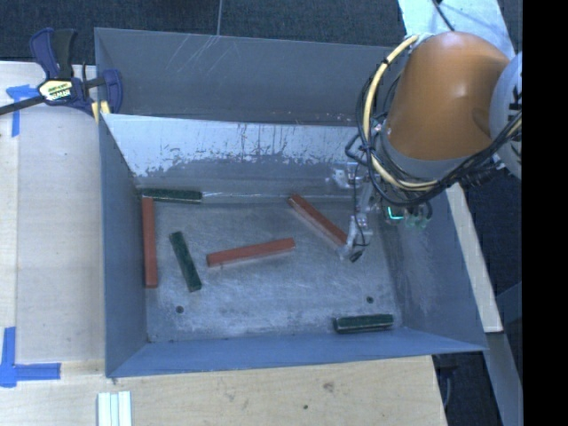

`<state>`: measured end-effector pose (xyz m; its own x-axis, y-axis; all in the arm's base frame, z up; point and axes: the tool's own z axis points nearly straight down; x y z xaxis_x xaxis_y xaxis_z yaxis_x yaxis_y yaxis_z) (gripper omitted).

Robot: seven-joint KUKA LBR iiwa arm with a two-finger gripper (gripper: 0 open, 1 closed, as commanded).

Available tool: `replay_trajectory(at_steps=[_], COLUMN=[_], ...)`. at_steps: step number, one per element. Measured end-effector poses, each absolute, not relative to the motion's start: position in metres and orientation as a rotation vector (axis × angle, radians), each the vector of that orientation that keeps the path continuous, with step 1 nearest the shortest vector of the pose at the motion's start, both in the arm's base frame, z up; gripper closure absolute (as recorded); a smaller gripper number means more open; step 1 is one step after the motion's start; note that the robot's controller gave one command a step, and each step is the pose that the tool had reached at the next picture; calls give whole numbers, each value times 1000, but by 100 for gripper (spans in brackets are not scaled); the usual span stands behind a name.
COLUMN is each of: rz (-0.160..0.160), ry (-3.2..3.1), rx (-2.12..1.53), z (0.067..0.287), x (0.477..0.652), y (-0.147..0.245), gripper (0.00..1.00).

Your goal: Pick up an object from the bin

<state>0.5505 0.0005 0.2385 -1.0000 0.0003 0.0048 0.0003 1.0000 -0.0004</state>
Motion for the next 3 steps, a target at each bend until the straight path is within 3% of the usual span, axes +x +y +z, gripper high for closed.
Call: replay_trajectory(at_steps=[1, 2, 3], rz=[-1, -2, -1], ry=[-3137, -3142, -3145], rx=[-105, 17, 11], z=[66, 70, 70], x=[578, 552, 554], y=[20, 67, 66], gripper=[0, 0, 100])
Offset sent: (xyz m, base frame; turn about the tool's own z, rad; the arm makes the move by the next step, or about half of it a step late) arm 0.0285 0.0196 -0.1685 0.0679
